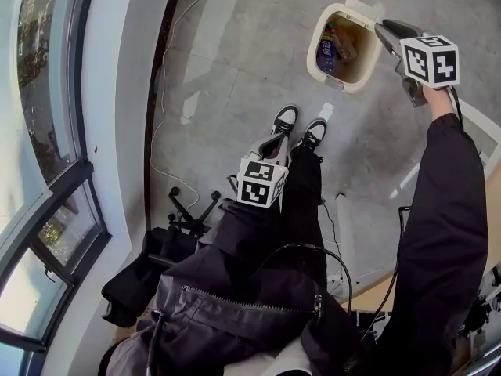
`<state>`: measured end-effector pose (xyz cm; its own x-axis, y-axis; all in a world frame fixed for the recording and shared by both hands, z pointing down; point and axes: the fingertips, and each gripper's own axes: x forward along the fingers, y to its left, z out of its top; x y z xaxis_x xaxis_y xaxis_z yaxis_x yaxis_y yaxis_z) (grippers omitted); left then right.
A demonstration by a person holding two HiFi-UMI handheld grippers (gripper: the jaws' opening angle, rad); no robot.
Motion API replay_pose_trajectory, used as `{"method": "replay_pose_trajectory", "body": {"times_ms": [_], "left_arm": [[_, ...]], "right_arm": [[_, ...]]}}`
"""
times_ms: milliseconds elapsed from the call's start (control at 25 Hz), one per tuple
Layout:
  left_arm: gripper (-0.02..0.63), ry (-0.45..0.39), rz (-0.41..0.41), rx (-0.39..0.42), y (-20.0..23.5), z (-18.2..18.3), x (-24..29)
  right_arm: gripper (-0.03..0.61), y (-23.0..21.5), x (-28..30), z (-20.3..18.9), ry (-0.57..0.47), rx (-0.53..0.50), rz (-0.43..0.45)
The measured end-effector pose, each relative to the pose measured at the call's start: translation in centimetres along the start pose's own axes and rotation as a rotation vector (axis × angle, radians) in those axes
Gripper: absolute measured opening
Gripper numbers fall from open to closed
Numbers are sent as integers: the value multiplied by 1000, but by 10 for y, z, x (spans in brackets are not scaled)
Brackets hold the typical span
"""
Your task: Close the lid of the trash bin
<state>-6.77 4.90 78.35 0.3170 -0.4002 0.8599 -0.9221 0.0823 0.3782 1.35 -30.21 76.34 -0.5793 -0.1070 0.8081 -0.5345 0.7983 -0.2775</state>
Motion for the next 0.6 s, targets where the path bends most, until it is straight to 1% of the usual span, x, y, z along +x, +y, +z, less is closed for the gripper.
{"method": "replay_pose_trajectory", "body": {"times_ms": [120,280,480,600], "left_arm": [[-5,5,-3,6,-1,-3,1],[-5,12,-1,9,0,-9,2],[-5,21,4,9,3,-15,1],[-5,25,6,6,5,-21,1]], "right_arm": [[92,20,5,-23,27,17,69],[92,41,14,-55,70,26,136],[91,59,25,-86,120,55,187],[77,64,36,-102,152,63,206]]}}
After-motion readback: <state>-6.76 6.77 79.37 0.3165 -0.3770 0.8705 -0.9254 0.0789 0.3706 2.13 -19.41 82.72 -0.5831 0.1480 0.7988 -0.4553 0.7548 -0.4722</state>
